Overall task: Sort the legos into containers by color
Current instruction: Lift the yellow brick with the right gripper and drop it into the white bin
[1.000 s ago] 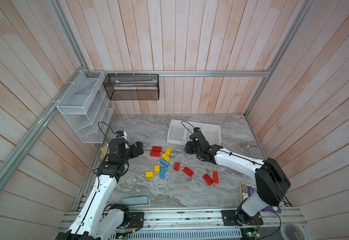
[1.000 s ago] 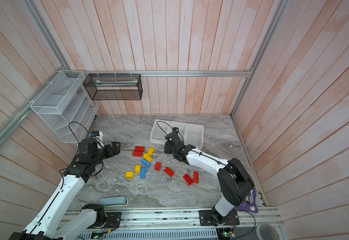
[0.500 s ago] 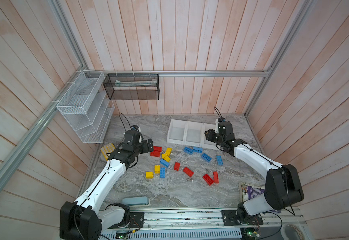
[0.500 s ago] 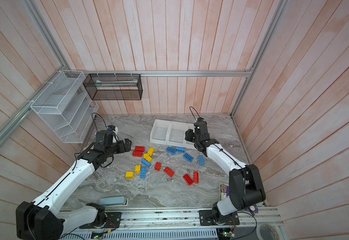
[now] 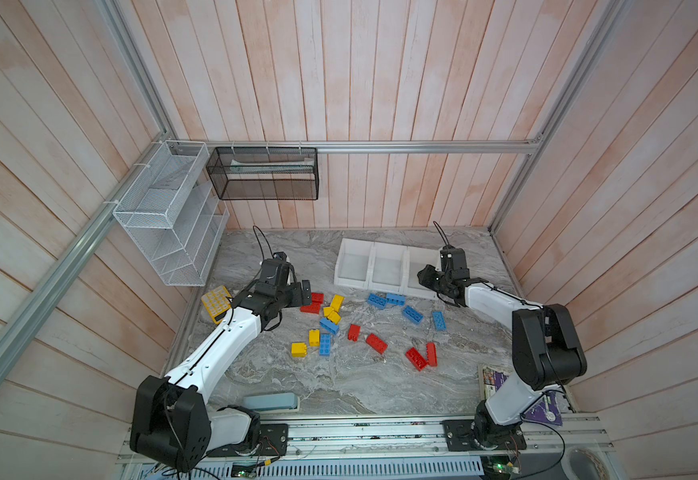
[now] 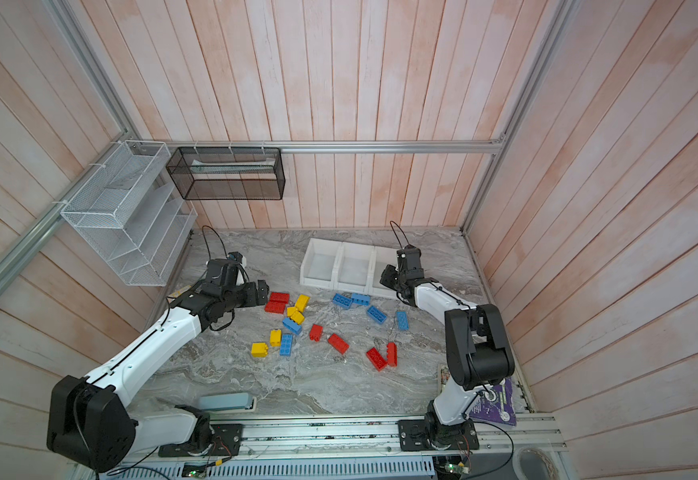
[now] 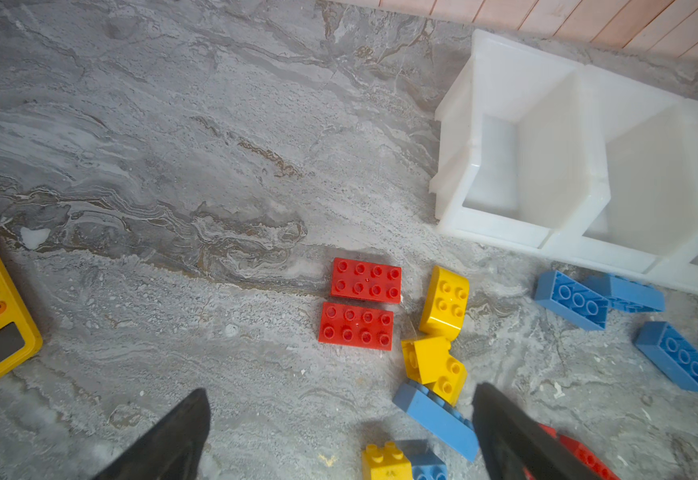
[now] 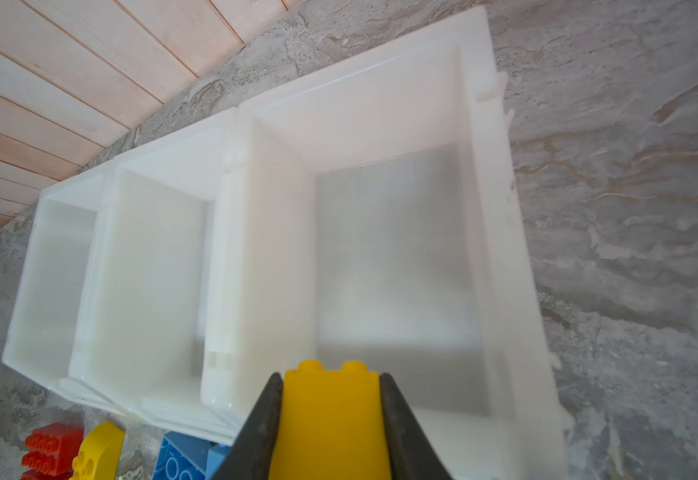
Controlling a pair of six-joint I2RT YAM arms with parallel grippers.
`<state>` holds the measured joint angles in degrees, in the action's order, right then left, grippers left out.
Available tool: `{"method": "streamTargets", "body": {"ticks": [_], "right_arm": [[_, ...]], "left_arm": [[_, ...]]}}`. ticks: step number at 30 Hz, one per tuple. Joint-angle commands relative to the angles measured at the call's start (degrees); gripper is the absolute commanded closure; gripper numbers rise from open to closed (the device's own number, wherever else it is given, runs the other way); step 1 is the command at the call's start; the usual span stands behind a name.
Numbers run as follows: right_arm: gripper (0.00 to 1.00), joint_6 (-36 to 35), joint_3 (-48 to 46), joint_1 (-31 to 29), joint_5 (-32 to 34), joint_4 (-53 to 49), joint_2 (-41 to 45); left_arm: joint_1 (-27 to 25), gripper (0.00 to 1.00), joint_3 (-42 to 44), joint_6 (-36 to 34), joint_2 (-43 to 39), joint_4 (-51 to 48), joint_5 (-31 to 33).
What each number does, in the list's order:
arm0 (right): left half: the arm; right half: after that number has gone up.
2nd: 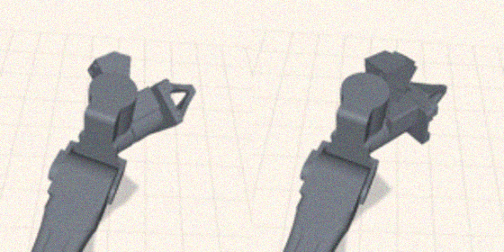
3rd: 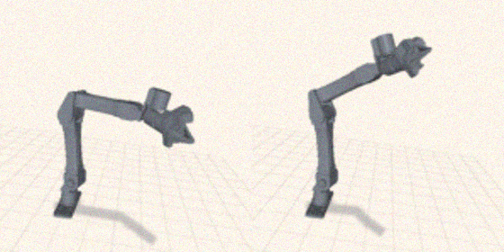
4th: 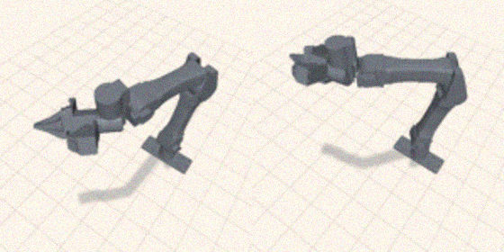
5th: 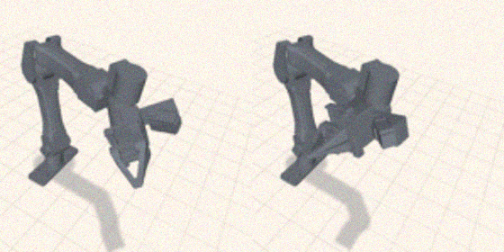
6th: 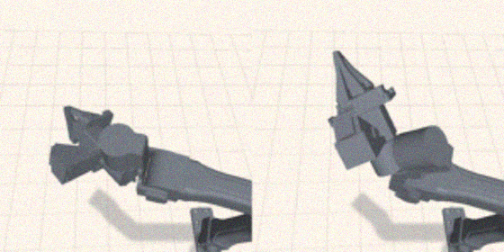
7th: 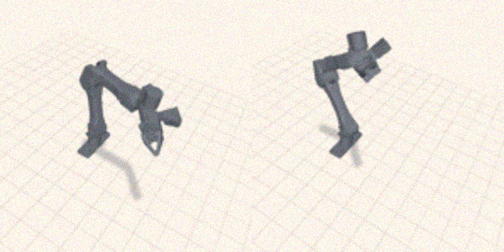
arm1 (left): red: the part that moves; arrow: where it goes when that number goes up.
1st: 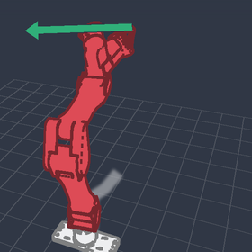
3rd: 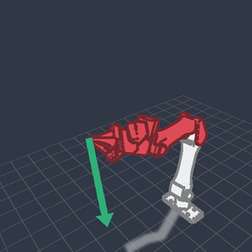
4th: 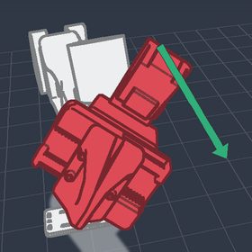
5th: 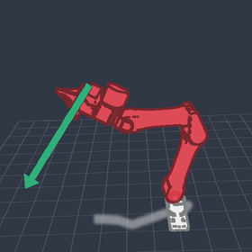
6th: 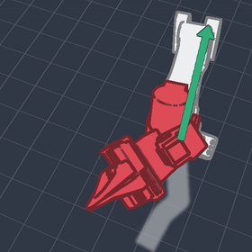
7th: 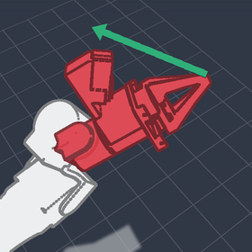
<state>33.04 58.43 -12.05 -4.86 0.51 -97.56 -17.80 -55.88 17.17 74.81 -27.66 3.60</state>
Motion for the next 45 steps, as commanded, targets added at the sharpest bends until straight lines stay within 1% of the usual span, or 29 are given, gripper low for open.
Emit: {"method": "streamTargets", "body": {"ticks": [1,4,6,9,13,18,22,25,28,34,39,42,45], "right_arm": [[0.61,0.28,2.2,0.62,-0.32,1.89,-0.75],[0.47,0.36,2.55,0.63,-0.17,1.67,-0.79],[0.39,0.34,3.02,0.63,0.12,0.86,-0.64],[0.32,0.23,3.55,0.6,0.05,-0.29,0.76],[0.31,0.01,2.93,0.55,0.81,-0.52,4.63],[0.3,-0.55,-0.12,-0.31,0.75,0.28,9.85],[0.3,-1.78,-3.93,-2.87,1.28,1.85,14.85],[0.29,-2.77,-7.39,-5.88,2.53,3.52,18.74],[0.28,-3.48,-10.39,-8.92,3.71,4.7,21.98],[0.26,-3.76,-16.31,-13.45,4.63,7.0,26.55],[0.26,-3.42,-19.39,-13.96,4.38,9.28,28.14],[0.26,-3.51,-19.33,-13.93,4.11,9.59,27.97],[0.26,-3.42,-19.53,-14.05,3.64,9.89,27.77]], "left_arm": [[-0.39,0.08,-1.35,-1.3,0.9,-0.62,0.24],[-1.17,0.08,-1.48,-1.61,0.94,-1.66,1.22],[-1.86,0.08,-1.75,-1.61,0.58,-2.64,1.33],[-3.17,0.09,-2.31,-1.29,-0.61,-4.92,1.59],[-4.52,0.12,-1.65,0.76,-3.72,-8.04,1.25],[-6.75,0.16,0.48,4.07,-7.27,-12.56,1.65],[-8.03,0.18,3.76,7.42,-9.44,-14.87,1.01],[-8.09,0.18,7.43,9.1,-10.47,-14.45,-1.26],[-8.26,0.18,9.17,10.31,-9.65,-15.03,-2.42],[-9.67,0.18,9.47,11.48,-7.76,-15.6,-1.75],[-10.64,0.18,9.65,11.81,-4.54,-15.64,-1.64],[-11.02,0.18,9.68,12.16,-2.86,-16.23,-1.03],[-11.51,0.18,9.58,14.98,-1.6,-17.73,0.73]]}}
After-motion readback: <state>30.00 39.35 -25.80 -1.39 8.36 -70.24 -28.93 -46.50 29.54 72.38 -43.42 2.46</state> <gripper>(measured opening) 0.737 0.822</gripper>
